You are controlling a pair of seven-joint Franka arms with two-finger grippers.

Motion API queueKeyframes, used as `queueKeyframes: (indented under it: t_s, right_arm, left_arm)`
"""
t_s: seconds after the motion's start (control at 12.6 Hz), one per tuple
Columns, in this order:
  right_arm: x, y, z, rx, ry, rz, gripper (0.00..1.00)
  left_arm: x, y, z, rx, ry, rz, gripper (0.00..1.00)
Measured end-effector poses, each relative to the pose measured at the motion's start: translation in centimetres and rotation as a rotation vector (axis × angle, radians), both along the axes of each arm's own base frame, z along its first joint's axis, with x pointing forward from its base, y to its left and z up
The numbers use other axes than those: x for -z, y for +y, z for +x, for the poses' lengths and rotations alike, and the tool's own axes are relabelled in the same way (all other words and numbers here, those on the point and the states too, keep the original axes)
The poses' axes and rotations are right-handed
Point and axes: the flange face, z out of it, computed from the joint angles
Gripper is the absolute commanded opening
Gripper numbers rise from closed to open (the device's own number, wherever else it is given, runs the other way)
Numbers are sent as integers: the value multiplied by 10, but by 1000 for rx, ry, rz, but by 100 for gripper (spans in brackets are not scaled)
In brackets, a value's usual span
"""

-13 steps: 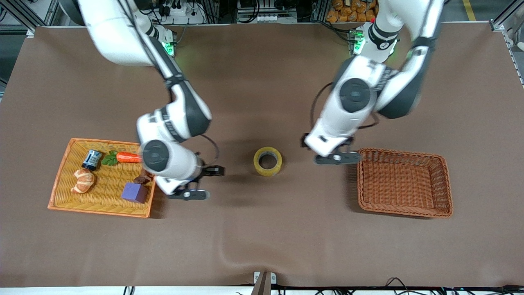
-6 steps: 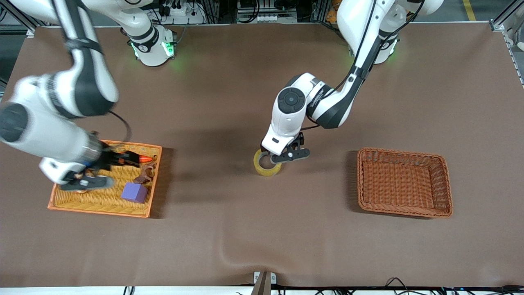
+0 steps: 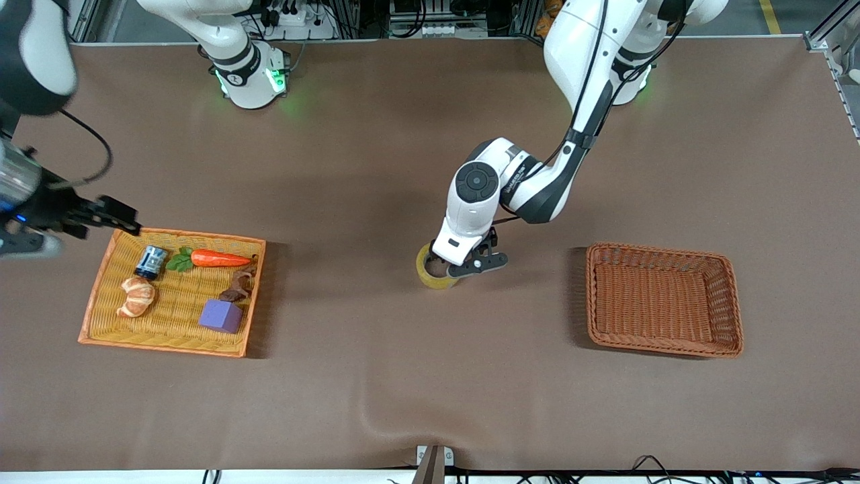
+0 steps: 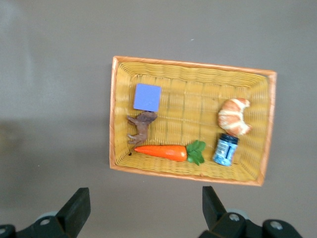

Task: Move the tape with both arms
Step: 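Grasp the tape with the left gripper while the right gripper releases, then carry the tape with the left gripper over the brown basket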

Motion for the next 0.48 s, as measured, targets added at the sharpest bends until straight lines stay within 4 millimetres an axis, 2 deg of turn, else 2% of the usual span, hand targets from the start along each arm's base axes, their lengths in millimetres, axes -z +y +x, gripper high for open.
queueKeyframes:
  t_s: [0.16, 0.32, 0.4, 0.48]
  right_arm:
    - [-20, -7, -15, -2, -5, -7, 100]
    - [-28, -9, -23, 1, 0, -10, 100]
    - [-29, -10, -24, 2, 2, -10, 100]
    - [-28, -10, -25, 3, 10, -10, 100]
  left_arm:
    - [10, 1, -1, 0, 8, 7, 76]
    - [24, 0, -2, 1, 10, 9, 60]
    - [31, -2, -4, 5, 8, 7, 49]
    - [34, -3, -5, 8, 7, 6, 30]
